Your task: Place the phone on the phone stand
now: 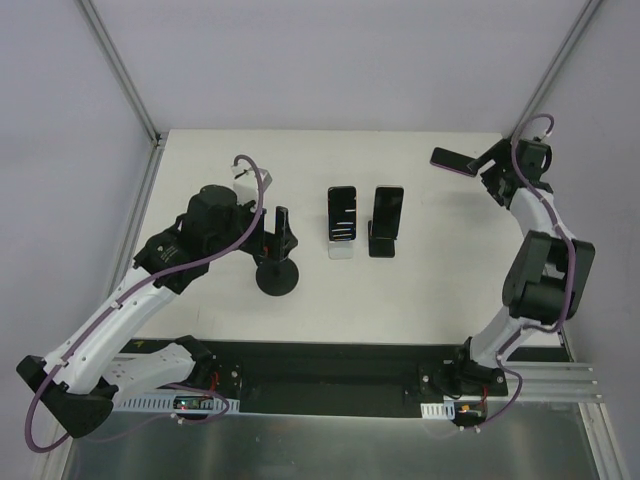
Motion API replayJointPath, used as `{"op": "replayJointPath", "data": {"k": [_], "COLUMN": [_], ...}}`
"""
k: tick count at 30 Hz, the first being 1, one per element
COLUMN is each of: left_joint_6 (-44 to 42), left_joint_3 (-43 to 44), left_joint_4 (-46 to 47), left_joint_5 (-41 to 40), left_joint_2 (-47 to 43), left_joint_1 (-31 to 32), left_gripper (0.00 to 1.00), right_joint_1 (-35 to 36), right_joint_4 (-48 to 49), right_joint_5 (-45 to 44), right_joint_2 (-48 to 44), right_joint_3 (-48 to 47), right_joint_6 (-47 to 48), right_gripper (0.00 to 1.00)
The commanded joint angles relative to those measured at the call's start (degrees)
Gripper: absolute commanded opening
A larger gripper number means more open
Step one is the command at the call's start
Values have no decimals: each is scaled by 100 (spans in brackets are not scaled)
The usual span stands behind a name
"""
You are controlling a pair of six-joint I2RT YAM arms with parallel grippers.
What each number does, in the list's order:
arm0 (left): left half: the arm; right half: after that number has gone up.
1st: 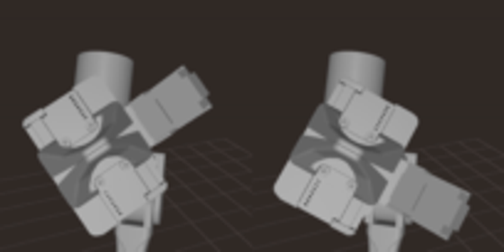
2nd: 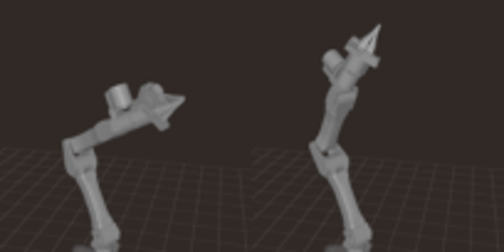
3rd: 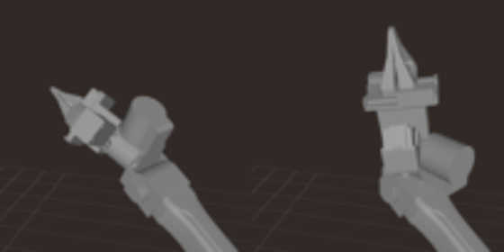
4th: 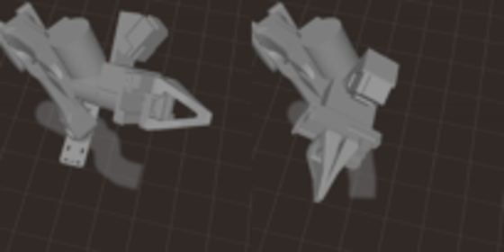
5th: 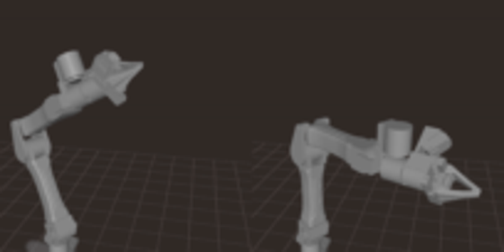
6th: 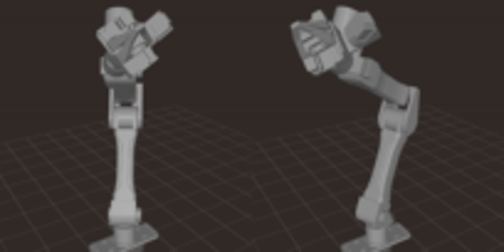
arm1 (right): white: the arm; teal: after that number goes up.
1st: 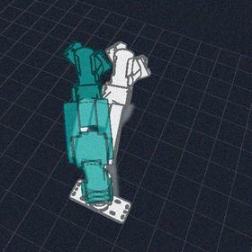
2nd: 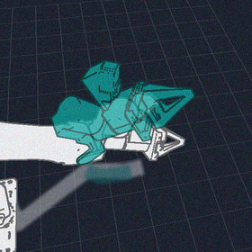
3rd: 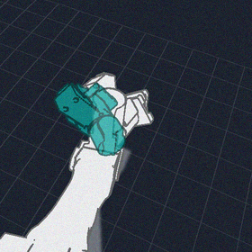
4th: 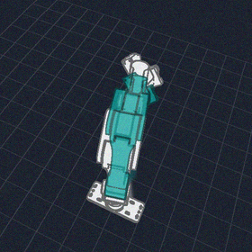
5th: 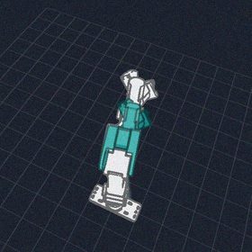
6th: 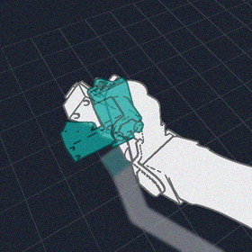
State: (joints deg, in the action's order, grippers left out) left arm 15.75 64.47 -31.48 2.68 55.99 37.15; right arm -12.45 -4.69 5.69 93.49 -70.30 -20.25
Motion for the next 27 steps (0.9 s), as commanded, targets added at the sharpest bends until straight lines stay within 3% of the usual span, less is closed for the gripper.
{"op": "replayJointPath", "data": {"k": [1, 3, 5, 7, 12, 17, 22, 27], "left_joint_6": [-221, -300, -379, -458, -336, -169, -186, -247], "left_joint_3": [259, 355, 400, 409, 59, -276, -391, -426], "left_joint_4": [204, 204, 204, 204, 432, 845, 925, 925], "left_joint_5": [496, 689, 638, 524, 540, 1059, 1042, 910], "left_joint_2": [-167, -167, -193, -193, -158, -79, 9, 0], "left_joint_1": [30, 30, 30, 38, 38, 47, 38, -14], "left_gripper": [99, 99, 99, 99, 99, 99, 99, 99], "right_joint_1": [-65, -91, -117, -109, -117, -179, -205, -197], "right_joint_4": [627, 793, 995, 1084, 1093, 812, 1013, 811], "right_joint_5": [-76, -295, -280, -305, -1008, -798, -1149, -738], "right_joint_2": [1151, 1907, 2625, 3041, 4088, 5257, 5766, 6374], "right_joint_3": [-1308, -1904, -2328, -2908, -3761, -5447, -5722, -6574], "right_joint_6": [-629, -908, -1112, -1262, -1578, -1552, -1921, -2429], "right_gripper": [88, 81, 65, 61, 60, 59, 59, 53]}}
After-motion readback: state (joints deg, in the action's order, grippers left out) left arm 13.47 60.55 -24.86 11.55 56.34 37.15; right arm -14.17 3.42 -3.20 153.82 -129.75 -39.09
